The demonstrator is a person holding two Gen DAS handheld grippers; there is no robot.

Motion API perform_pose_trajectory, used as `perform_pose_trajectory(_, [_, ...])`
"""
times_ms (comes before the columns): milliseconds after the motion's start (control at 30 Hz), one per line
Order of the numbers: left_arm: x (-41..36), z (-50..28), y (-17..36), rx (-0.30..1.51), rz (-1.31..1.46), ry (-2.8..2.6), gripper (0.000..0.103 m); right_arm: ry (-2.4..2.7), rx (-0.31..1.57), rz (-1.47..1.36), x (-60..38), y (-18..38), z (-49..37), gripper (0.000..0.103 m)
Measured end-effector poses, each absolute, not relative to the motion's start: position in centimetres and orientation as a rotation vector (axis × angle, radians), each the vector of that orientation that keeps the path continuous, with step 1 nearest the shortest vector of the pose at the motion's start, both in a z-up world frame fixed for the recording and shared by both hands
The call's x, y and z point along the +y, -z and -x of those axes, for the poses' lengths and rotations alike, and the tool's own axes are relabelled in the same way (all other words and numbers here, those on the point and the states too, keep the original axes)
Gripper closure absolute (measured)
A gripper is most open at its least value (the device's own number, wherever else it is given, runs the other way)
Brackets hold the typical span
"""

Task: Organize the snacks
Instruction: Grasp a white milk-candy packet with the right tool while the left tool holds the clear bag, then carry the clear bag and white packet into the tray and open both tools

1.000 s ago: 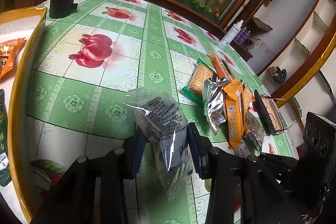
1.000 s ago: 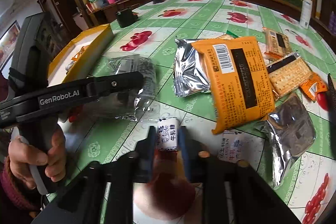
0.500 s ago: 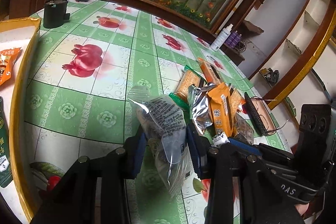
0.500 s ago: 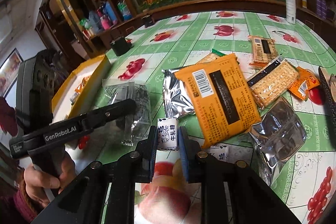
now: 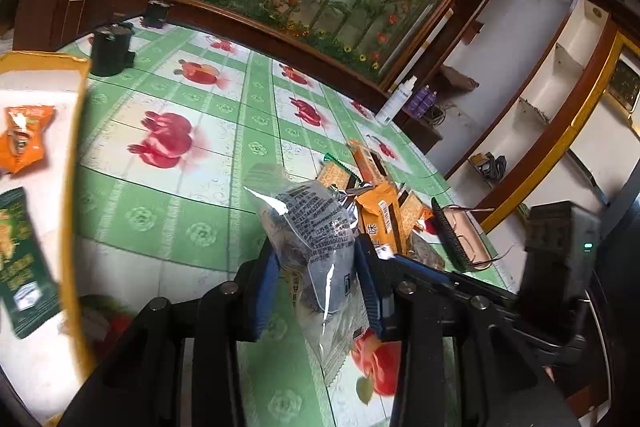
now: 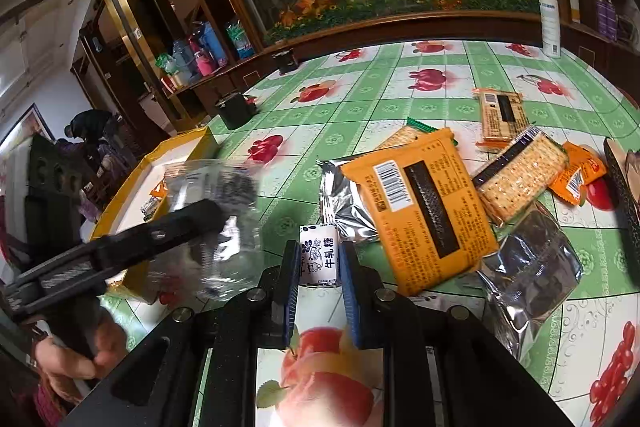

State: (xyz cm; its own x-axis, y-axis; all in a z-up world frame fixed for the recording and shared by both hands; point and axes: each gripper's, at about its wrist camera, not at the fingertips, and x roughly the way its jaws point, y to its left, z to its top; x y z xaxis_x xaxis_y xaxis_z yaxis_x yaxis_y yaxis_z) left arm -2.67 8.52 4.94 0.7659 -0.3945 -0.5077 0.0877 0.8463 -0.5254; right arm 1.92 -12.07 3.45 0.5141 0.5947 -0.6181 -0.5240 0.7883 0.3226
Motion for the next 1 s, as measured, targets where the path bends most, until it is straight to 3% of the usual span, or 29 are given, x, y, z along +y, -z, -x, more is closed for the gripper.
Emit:
perform_pose_trajectory(367, [16.7, 9.4, -8.1, 0.565, 0.513, 0.137, 0.066, -0.8, 0.772, -0.128, -6.6, -4.9, 0.0, 0.081])
perform_pose_trajectory(667, [24.7, 13.5, -5.2, 0.595, 0.584, -0.065, 0.066, -0.955, 0.78, -0.022, 4.7, -5.9, 3.0, 0.081])
perform_pose_trajectory(1000, [26.2, 14.0, -3.7, 0.634, 0.486, -0.189, 0.066, -0.985, 0.848, 0.096, 11.8, -2.8, 4.4, 0.081])
